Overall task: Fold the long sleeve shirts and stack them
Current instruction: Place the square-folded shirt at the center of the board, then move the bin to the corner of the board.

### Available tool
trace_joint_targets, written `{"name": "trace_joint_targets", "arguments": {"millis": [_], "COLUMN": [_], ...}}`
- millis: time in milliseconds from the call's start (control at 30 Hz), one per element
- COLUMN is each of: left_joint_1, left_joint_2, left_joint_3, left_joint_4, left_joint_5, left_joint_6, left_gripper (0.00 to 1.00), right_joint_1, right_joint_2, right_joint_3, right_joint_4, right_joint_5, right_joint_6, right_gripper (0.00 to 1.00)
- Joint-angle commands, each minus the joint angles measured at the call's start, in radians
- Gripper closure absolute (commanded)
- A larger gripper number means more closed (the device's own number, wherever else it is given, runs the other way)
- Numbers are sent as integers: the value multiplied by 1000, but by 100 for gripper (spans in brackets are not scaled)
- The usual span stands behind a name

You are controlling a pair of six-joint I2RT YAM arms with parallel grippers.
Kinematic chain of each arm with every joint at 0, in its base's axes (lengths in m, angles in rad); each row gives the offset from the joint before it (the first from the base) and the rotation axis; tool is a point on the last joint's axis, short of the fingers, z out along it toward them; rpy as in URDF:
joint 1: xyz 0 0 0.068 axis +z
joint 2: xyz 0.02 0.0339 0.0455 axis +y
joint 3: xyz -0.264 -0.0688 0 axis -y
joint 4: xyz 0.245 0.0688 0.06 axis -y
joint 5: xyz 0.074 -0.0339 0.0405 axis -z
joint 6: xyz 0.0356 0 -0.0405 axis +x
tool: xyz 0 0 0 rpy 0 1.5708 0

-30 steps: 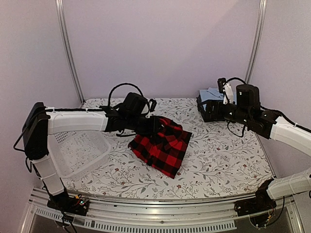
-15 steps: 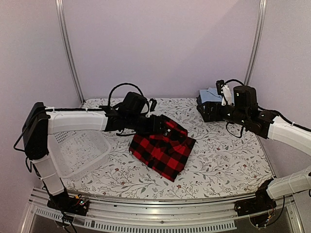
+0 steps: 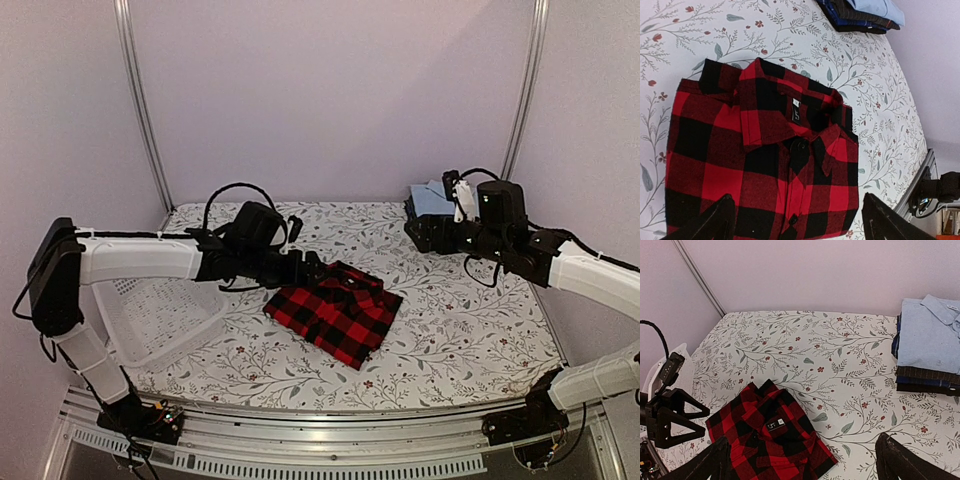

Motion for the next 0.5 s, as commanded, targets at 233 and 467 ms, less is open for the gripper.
{"name": "trace_joint_targets", "arguments": {"millis": [233,467], "left_joint_1": [0,8], "left_joint_2": [-175,-259], "left_joint_3": [-200,-279], "left_joint_4": [-87,-181], "left_joint_5": [39,-21], "left_joint_6": [-43,-68], "left_gripper": [12,10], "right_joint_1": [-1,-1], "right_joint_2": [26,40], "right_joint_3": [-11,-27], "right_joint_4": [-7,-21], "right_joint_5": [-3,-16], "right_joint_6": [0,-1], "right_gripper": [1,1]}}
